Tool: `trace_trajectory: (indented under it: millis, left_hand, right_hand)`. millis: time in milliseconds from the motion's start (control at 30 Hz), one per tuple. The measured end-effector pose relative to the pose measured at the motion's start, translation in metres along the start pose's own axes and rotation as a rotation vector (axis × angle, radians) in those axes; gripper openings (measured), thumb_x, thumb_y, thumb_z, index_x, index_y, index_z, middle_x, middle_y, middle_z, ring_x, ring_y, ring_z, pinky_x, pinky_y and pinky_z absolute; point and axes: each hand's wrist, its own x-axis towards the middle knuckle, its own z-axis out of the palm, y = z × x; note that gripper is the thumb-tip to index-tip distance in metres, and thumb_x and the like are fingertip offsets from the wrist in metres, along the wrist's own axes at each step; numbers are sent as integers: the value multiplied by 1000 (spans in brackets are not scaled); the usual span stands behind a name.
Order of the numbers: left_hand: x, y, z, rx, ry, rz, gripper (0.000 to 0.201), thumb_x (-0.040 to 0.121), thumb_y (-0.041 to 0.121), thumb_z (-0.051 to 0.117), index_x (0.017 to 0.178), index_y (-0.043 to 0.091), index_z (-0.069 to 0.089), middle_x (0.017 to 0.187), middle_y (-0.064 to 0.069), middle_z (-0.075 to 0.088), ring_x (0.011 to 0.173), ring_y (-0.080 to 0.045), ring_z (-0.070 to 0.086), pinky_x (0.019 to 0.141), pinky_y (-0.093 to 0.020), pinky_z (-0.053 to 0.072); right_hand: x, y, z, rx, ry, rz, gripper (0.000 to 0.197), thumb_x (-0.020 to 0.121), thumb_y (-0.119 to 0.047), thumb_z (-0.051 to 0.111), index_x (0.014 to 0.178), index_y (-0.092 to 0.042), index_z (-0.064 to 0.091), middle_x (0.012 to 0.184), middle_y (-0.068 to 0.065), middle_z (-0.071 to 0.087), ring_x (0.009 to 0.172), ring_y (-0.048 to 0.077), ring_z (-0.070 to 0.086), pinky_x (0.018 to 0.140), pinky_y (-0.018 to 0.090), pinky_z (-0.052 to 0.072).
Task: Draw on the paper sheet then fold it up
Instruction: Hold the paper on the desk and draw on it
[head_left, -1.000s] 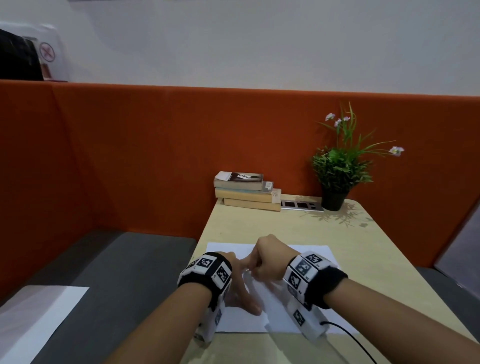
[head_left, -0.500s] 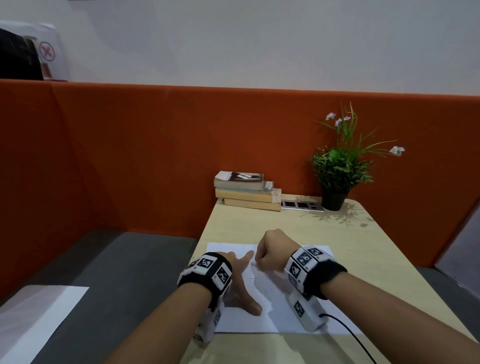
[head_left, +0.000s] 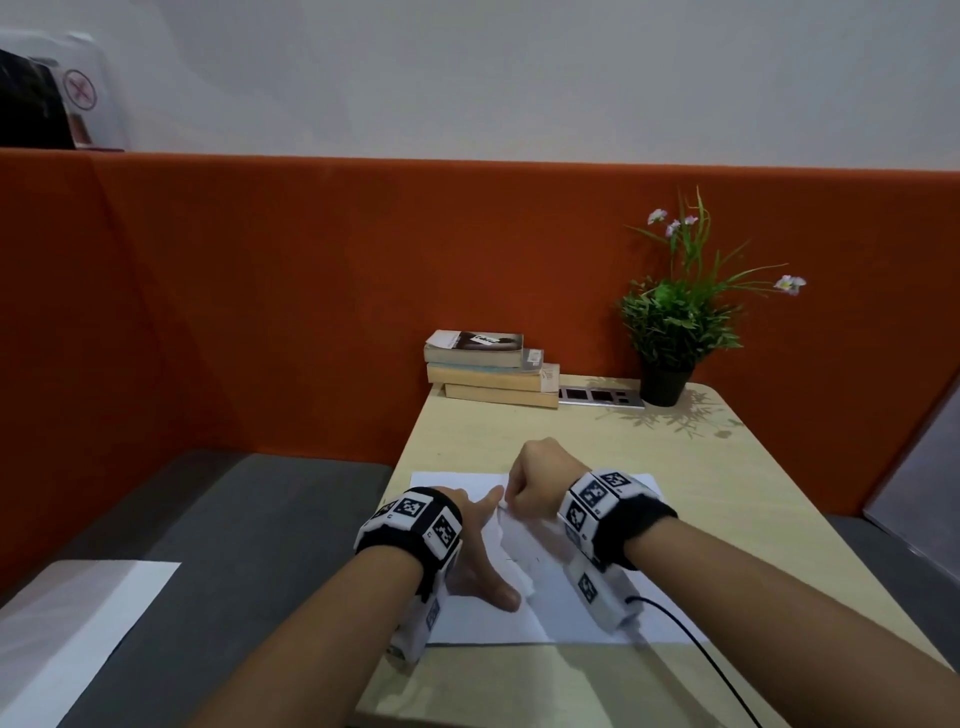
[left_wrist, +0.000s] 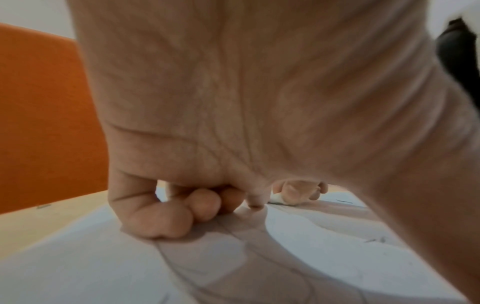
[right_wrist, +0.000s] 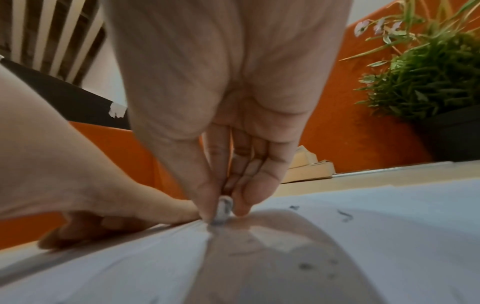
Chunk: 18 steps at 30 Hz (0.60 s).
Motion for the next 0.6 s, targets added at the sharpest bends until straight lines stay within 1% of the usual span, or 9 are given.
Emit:
trace_trajectory:
  millis: [100, 200, 233, 267, 300, 367, 467, 533, 600]
  left_hand:
    - [-2, 2, 0, 28, 13, 13, 135, 51, 94, 65, 157, 46, -4, 143, -11, 48, 125, -32, 53, 98, -43, 48]
    - [3, 3, 2, 58, -5, -6, 133, 53, 92, 66, 157, 45, -3, 138, -10, 49, 121, -31, 53, 94, -41, 49]
    - [4, 3, 2, 65, 1, -8, 134, 53, 93, 66, 157, 45, -3, 136, -10, 49, 119, -31, 54, 93, -41, 50]
    - [6, 3, 2, 64, 1, -9, 135, 52, 93, 66, 157, 44, -5, 138, -11, 49, 120, -31, 54, 93, -40, 49]
    - [6, 2, 2, 59, -5, -11, 137, 53, 93, 66, 157, 44, -8, 142, -11, 47, 124, -31, 52, 94, -40, 48]
    - [5, 1, 2, 39, -14, -18, 141, 52, 93, 66, 157, 43, -13, 152, -11, 40, 133, -31, 47, 100, -42, 46]
    - [3, 1, 1, 11, -20, -23, 145, 46, 95, 65, 155, 47, -16, 161, -8, 30, 142, -31, 39, 109, -46, 42]
    - [3, 0, 2, 21, -2, -18, 145, 43, 98, 62, 155, 47, -15, 160, -8, 33, 139, -31, 42, 108, -47, 43]
    - [3, -1, 4, 33, 16, -4, 145, 43, 99, 60, 156, 45, -14, 158, -8, 35, 136, -31, 45, 106, -46, 45]
  right_hand:
    - [-10, -2, 5, -10, -32, -22, 10, 81, -9, 73, 85, -9, 83, 87, 6, 78, 81, 21, 75, 74, 34, 65]
    - [-29, -2, 9, 16, -152, -93, 7, 80, -16, 79, 86, -16, 84, 86, -1, 79, 81, 17, 75, 75, 35, 65]
    - [-33, -1, 9, 15, -180, -118, 7, 81, -18, 81, 87, -17, 84, 87, -2, 79, 81, 17, 75, 76, 35, 65]
    - [-33, -1, 8, 6, -183, -130, 7, 81, -19, 81, 88, -17, 84, 87, -3, 79, 82, 17, 75, 76, 34, 65]
    - [-30, 0, 6, -9, -162, -124, 7, 82, -18, 80, 88, -17, 84, 87, -3, 79, 82, 16, 75, 76, 34, 64]
    - [-18, 2, 1, -30, -73, -73, 10, 82, -13, 75, 87, -13, 84, 88, 1, 79, 82, 17, 74, 76, 33, 65]
    - [-1, 3, -4, -39, 19, -5, 12, 85, -8, 73, 91, -6, 83, 93, 8, 78, 86, 22, 74, 76, 29, 63]
    - [1, 1, -1, -47, 27, 16, 10, 86, -6, 72, 88, -6, 81, 90, 10, 76, 85, 24, 74, 74, 30, 62]
    - [-6, 0, 3, -48, 7, 10, 10, 84, -6, 70, 82, -7, 80, 85, 9, 76, 80, 23, 73, 70, 29, 62]
